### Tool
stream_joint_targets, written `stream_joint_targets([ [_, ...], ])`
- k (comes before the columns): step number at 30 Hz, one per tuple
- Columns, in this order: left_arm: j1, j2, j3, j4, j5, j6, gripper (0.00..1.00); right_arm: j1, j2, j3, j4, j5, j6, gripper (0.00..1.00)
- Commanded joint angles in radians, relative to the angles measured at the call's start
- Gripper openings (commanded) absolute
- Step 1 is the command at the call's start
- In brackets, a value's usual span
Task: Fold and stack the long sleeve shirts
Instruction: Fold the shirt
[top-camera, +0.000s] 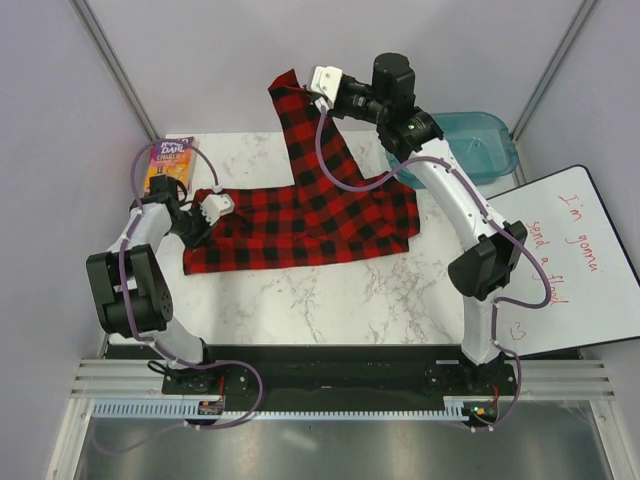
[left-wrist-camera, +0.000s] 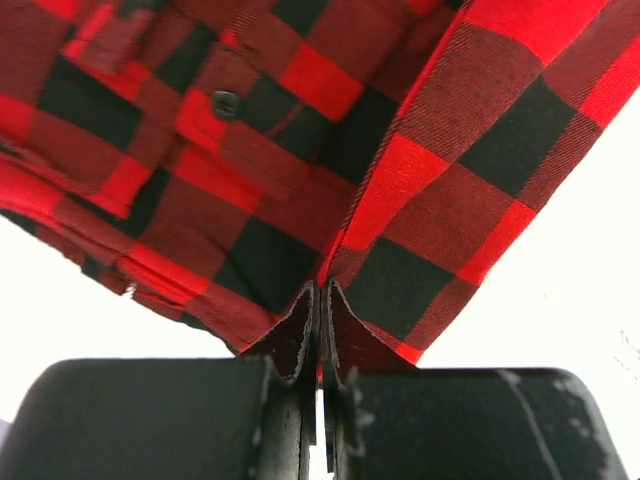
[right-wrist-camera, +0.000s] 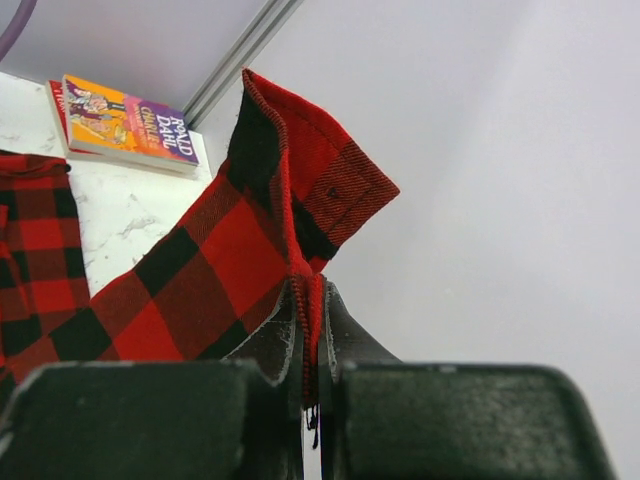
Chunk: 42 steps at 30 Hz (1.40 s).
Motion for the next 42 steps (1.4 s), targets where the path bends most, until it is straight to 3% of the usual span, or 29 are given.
stream_joint_targets([
  [1, 0.003, 0.012, 0.052, 0.089, -0.008, -0.096, 0.02, -0.004, -0.011, 0.016, 0.141, -0.01, -0.003, 0.0],
  [10, 0.0, 0.062, 0.035, 0.153, -0.034, -0.113, 0.02, -0.018, -0.144, -0.168, 0.146, 0.054, -0.066, 0.0],
  [15, -0.003, 0.094, 0.046, 0.165, -0.043, -0.152, 0.07, -0.027, -0.196, -0.305, 0.145, 0.092, -0.112, 0.0],
  [28, -0.051, 0.107, 0.058, 0.184, -0.043, -0.193, 0.03, -0.036, -0.221, -0.313, 0.146, 0.126, -0.094, 0.0],
  [42, -0.068, 0.13, 0.031, 0.213, -0.141, -0.2, 0.04, -0.041, -0.455, -0.518, 0.073, 0.215, -0.109, 0.0],
])
